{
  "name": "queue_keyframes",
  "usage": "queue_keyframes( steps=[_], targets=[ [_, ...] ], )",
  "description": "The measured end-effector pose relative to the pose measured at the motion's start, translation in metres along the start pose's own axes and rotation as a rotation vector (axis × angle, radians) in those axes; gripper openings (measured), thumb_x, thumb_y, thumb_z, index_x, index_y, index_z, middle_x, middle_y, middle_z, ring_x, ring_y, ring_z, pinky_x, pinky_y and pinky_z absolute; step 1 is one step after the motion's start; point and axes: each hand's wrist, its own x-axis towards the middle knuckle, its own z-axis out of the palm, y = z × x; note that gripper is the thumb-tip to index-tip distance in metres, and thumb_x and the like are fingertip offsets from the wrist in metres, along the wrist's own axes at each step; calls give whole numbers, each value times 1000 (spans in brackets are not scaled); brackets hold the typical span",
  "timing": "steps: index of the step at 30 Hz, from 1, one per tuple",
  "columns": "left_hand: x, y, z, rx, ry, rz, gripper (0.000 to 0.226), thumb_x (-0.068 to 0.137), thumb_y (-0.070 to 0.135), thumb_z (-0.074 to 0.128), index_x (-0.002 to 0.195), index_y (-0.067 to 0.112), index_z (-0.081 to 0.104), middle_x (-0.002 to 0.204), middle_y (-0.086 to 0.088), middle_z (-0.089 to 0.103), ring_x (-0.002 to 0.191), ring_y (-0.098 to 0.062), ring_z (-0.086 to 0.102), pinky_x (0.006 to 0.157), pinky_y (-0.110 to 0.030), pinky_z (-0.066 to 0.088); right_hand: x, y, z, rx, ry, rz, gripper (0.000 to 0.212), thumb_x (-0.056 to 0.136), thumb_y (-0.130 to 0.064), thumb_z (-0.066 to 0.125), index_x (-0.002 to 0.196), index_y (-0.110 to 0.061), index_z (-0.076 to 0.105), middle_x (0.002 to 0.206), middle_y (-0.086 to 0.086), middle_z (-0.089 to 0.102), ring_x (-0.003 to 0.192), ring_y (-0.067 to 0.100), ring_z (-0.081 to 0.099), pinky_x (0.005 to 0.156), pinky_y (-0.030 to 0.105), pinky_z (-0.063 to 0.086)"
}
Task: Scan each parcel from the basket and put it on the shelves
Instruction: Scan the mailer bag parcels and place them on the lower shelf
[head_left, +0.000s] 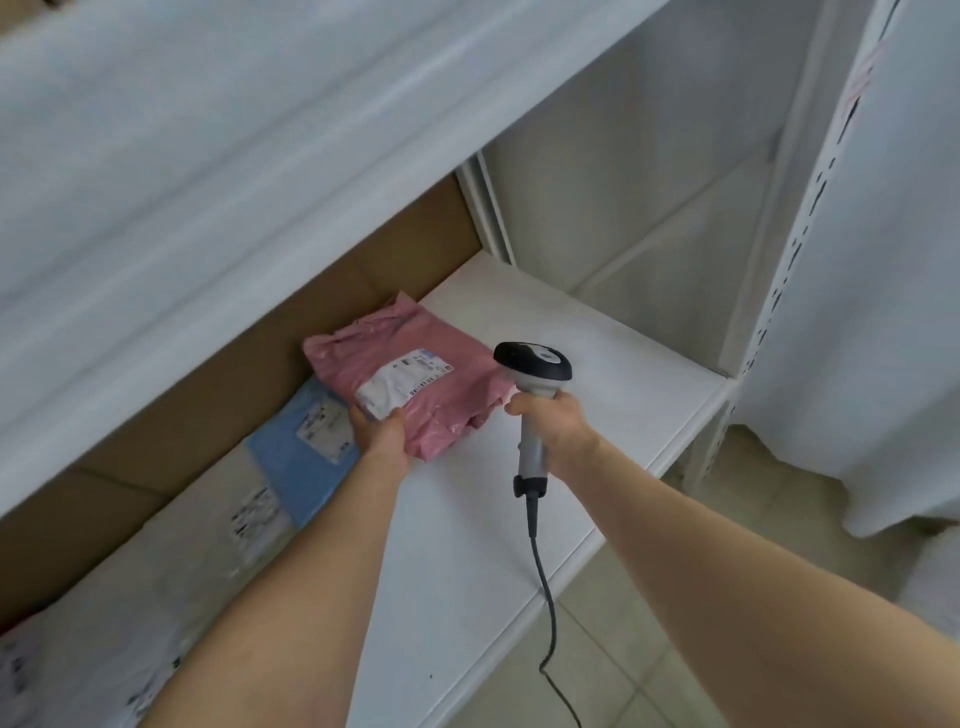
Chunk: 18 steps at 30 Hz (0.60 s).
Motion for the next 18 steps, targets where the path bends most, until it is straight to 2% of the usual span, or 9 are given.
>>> queue_keyframes(
  steps=[2,4,7,9,11,13,15,17,18],
  targets=[
    [7,3,0,403,47,95,56,89,2,60,141,14,42,141,-16,46,123,-34,50,104,-40,42,6,2,2,-7,0,18,22,82,6,63,71,-13,57,71,4,51,65,18,48,74,38,45],
    [7,4,0,845,26,195,52,87,6,63,135,18,48,142,-18,38,125,-36,45,102,-36,41,10,3,3,-14,-2,31,21,82,4,63,73,-14,57,75,3,51,70,20,49,79,41,46],
    [2,0,6,1130,-128,537,33,87,3,60,111,26,68,137,-8,41,125,-30,41,100,-34,40,10,3,4,-16,2,53,19,82,2,64,75,-14,56,78,4,52,81,25,50,83,42,46],
    [-2,-6,12,1263,-258,653,26,91,12,57,98,30,74,135,-2,43,126,-26,37,102,-33,36,10,2,3,-14,1,62,18,82,2,64,77,-14,57,81,5,52,82,24,49,83,42,45],
    [-1,-11,17,1394,-333,620,25,93,21,54,106,34,72,144,-1,36,134,-27,29,111,-36,27,11,1,0,-8,5,72,16,82,1,64,80,-13,58,83,4,53,85,24,50,87,44,47],
    [3,-11,21,1455,-327,489,32,95,23,49,122,34,63,155,-3,21,142,-30,15,117,-45,17,11,0,-3,-5,16,81,12,82,0,65,88,-9,60,89,6,55,91,26,50,93,46,47],
    [5,-7,24,1487,-340,381,39,98,26,43,135,34,51,160,-2,6,146,-32,3,118,-51,10,10,-2,-7,2,27,93,19,83,-1,65,100,-7,60,98,9,55,93,27,50,95,47,47],
    [3,-1,25,1458,-356,318,44,99,29,41,142,35,41,160,-1,0,146,-33,2,119,-50,10,6,-4,-10,2,27,104,26,83,-3,65,108,-7,61,102,10,54,95,28,51,96,48,46],
    [0,1,26,1429,-351,308,44,98,29,41,142,33,41,160,-2,2,146,-33,7,118,-48,14,3,-5,-12,2,27,109,27,83,-3,66,110,-8,61,103,10,55,95,28,51,97,48,46]
  ],
)
